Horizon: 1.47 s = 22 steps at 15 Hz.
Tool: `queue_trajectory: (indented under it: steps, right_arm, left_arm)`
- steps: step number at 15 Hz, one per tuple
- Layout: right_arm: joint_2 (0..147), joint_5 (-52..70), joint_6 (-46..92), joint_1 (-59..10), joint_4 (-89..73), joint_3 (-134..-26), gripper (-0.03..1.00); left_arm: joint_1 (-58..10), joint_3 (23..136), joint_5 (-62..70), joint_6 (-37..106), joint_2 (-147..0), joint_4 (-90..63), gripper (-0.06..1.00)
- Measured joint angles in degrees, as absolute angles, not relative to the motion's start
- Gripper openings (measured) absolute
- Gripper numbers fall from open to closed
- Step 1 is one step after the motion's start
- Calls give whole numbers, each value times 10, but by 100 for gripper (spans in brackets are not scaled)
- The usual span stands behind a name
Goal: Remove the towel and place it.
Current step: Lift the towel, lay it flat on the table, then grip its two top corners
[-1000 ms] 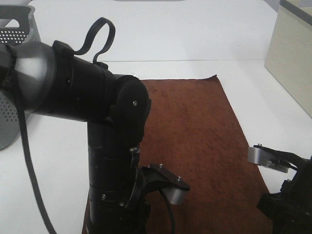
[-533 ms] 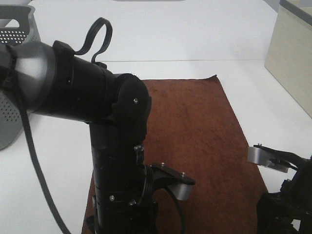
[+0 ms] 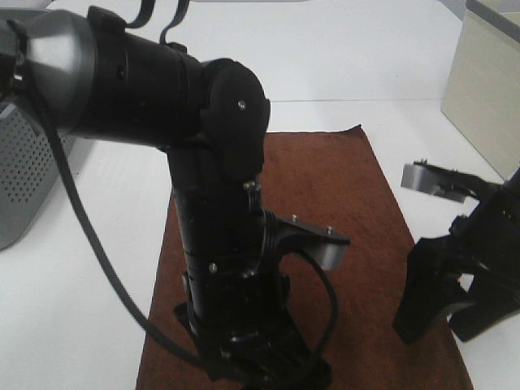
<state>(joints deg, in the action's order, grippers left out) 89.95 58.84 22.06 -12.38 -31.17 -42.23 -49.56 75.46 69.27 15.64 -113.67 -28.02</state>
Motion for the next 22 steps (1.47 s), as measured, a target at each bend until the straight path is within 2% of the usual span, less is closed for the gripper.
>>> queue_trajectory:
  steps: [3, 5, 8, 13, 17, 22]
  right_arm:
    - [895, 576, 190, -120, -270, -513, 76]
    - [917, 578, 185, -87, -276, -592, 76]
    - [1001, 600, 194, -7, -305, -751, 76]
    - [1204, 691, 202, -1, -296, -1020, 76]
    - [1364, 694, 203, 1, -291, -1213, 78]
    - [1468, 697, 203, 1, -291, -1315, 82]
  left_arm:
    - [-414, 784, 693, 152, -1121, -245, 93]
    - [-344, 817, 693, 153, -1120, -234, 93]
    - [-241, 881, 659, 153, -1126, -231, 93]
    - [-119, 1021, 640, 153, -1238, -243, 93]
    - [-96, 1183, 641, 153, -1375, -268, 93]
    - [-96, 1319, 645, 140, -1493, -269, 93]
